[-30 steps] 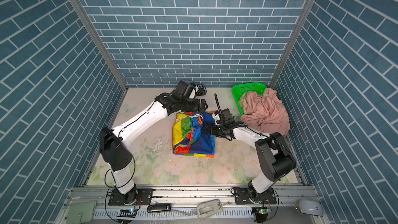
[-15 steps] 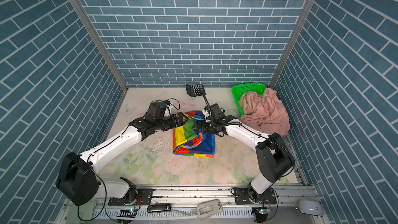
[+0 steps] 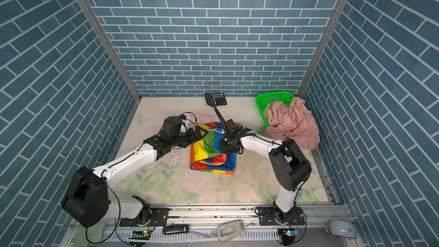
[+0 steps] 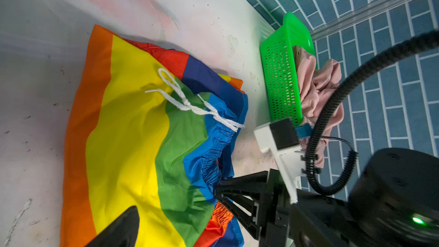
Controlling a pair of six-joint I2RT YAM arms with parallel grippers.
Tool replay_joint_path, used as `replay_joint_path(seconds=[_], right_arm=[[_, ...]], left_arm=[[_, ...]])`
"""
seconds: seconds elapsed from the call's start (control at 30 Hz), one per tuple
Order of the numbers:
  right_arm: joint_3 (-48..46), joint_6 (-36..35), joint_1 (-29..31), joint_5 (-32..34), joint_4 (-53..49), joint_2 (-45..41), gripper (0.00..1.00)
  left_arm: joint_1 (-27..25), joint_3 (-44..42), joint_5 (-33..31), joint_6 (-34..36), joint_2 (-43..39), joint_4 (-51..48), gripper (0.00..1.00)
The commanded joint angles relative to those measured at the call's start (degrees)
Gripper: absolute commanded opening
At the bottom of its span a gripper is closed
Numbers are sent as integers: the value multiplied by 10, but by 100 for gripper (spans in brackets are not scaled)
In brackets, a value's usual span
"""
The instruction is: Fold and stack the shorts
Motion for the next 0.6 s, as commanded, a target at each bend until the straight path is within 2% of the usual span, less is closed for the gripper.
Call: replay_joint_path(seconds=[0.0,0.17,0.33,0.37,0.43,0.5,0.57], right_arm=[[21,-21,-2,14,-35,-32,0],[22,-33,-16,1,-45,-73,0],[-2,-41,-30,1,-47,-96,0],[-10,-40,-31,-2,-42,-98,6],[-27,-23,-32,-12,-23,-101,35],[-36,-7,-28,-32,-2,-93,55],[-36,4,-23,-40,12,-76,65]], left_arm=[[4,1,3,-2,13,18,100],[18,61,7,11,60,7,100],[39,124,36,6,151,20,100],[41,128,42,0,160,27,100],[43,133,42,1,170,32,100],[43,141,40,9,176,25,100],[44,147,38,16,179,16,100]])
